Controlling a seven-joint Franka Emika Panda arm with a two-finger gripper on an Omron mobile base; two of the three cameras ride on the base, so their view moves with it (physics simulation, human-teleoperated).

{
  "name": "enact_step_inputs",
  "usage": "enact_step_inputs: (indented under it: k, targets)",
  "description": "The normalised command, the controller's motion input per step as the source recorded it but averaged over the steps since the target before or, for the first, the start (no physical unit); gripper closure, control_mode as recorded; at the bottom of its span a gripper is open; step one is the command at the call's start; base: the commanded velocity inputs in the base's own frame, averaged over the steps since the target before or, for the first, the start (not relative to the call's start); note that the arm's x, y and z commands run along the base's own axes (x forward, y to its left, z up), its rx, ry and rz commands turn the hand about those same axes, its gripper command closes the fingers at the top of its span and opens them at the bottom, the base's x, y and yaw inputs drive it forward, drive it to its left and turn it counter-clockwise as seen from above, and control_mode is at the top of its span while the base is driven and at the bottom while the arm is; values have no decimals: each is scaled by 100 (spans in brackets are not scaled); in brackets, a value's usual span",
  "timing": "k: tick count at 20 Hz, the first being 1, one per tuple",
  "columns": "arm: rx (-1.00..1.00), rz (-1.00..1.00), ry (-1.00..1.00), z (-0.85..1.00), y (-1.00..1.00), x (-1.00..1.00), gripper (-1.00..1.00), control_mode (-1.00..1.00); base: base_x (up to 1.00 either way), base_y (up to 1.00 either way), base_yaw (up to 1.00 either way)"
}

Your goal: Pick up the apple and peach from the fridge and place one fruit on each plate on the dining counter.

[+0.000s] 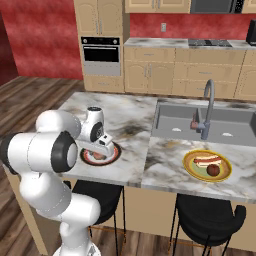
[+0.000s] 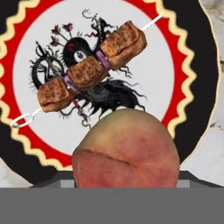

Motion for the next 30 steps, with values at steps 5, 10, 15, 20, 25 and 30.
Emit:
enact_step_inputs:
  k: [5,10,15,20,25,30]
  targets:
    - [0,0,0,-24,0,56,100,-100,0,0,0]
    - [0,0,3,-12,0,8,100,-100,0,0,0]
    - [0,0,0,-1,0,0,100,-100,0,0,0]
    - [0,0,0,0,0,0,-100,-100,0,0,0]
    - [0,0,0,15,0,-4,-100,-100,0,0,0]
    - [0,0,1,57,0,-16,-100,-100,0,0,0]
